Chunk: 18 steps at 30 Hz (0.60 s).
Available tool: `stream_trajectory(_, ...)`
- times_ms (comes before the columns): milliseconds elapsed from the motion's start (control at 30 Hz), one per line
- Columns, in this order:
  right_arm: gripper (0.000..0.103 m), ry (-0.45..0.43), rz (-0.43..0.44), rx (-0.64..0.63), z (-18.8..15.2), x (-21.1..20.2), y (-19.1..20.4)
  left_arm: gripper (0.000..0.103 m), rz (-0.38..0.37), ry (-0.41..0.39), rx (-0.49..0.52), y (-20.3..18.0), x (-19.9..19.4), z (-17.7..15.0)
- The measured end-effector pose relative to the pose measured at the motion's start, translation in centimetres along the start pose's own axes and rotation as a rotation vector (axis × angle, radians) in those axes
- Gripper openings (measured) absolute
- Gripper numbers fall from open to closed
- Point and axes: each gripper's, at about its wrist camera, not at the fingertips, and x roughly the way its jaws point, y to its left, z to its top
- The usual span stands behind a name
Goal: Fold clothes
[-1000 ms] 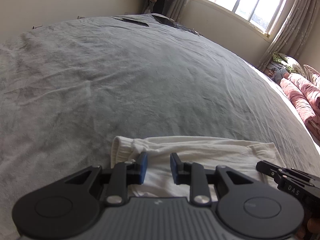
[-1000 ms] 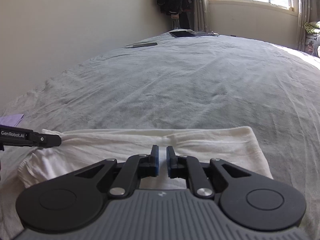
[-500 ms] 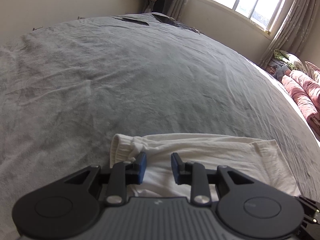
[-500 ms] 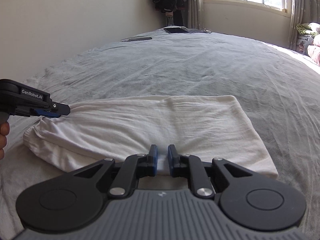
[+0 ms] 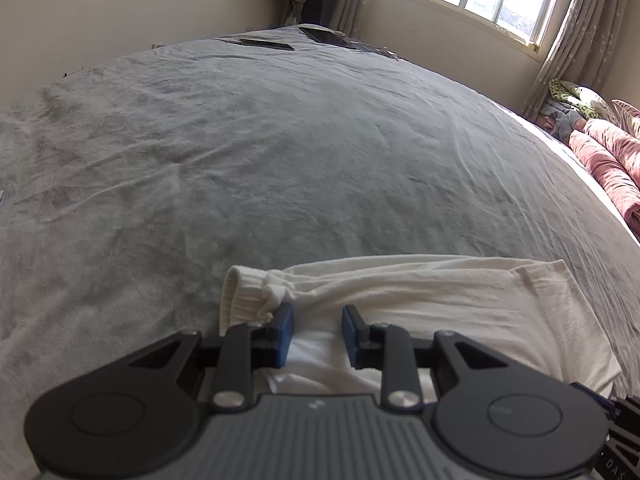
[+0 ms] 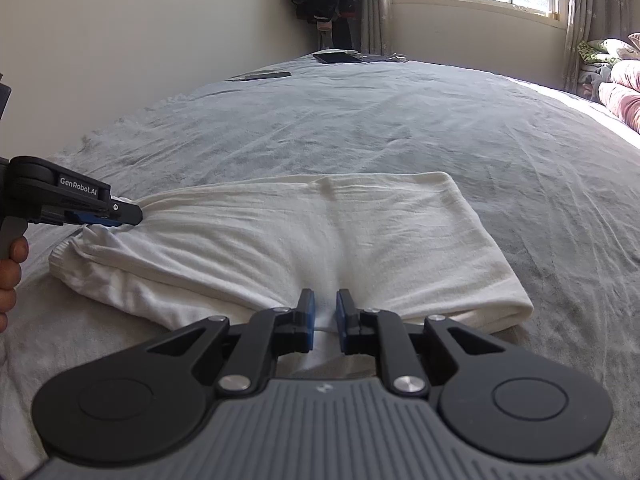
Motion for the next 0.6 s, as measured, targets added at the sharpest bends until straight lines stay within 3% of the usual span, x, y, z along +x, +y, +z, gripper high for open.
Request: stream_trajectory(600, 0.017, -0.040, -0.053, -0.021, -2.6, -1.6, 1.3, 0.028, 0.013, -0.030, 0.021, -0.2, -0.5, -0.5)
